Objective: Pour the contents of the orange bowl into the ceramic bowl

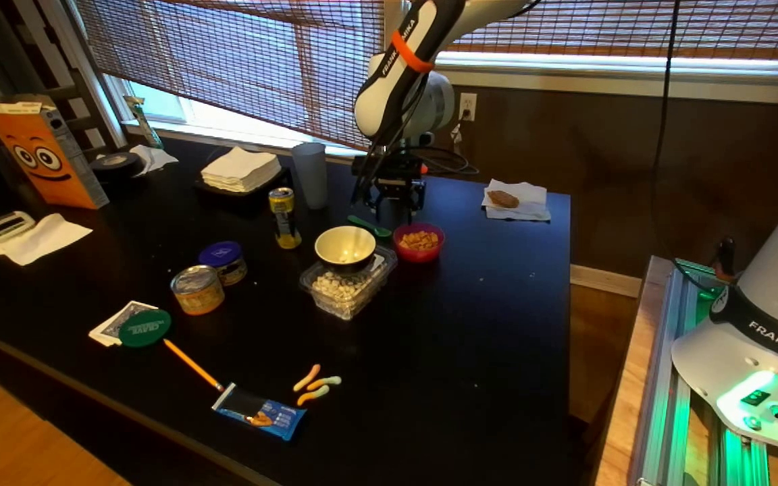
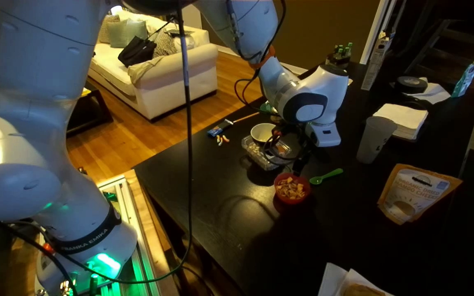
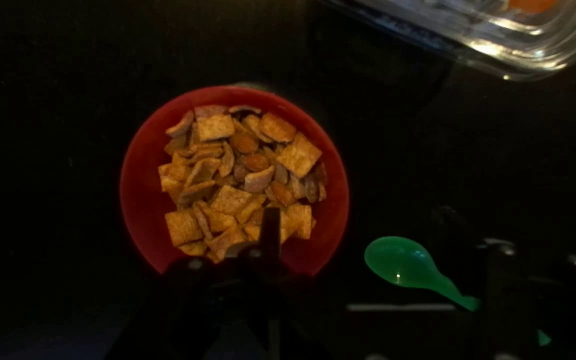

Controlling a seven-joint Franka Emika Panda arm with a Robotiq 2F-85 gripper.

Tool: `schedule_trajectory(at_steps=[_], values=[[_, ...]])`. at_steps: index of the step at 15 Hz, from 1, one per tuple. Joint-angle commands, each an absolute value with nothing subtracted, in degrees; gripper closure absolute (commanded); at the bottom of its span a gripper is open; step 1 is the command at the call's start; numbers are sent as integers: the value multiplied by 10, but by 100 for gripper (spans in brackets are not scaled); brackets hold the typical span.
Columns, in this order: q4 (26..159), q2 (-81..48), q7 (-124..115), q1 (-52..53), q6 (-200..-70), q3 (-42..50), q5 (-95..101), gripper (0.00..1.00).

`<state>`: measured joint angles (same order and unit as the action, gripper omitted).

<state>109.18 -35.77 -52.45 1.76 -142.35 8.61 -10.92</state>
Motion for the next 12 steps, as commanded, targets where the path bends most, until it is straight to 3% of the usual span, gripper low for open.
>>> schedule_trajectory(at_steps=[1, 3, 6, 8, 10, 12], values=[[1057, -391, -544, 26, -1414, 96, -97, 32], [1049, -401, -543, 25, -1414, 95, -100, 46], [1038, -413, -543, 25, -1411, 97, -100, 54], [1031, -419, -543, 25, -1407, 99, -99, 64], [1027, -423, -542, 25, -1402, 99, -99, 70], [1022, -428, -542, 25, -1397, 99, -99, 70]])
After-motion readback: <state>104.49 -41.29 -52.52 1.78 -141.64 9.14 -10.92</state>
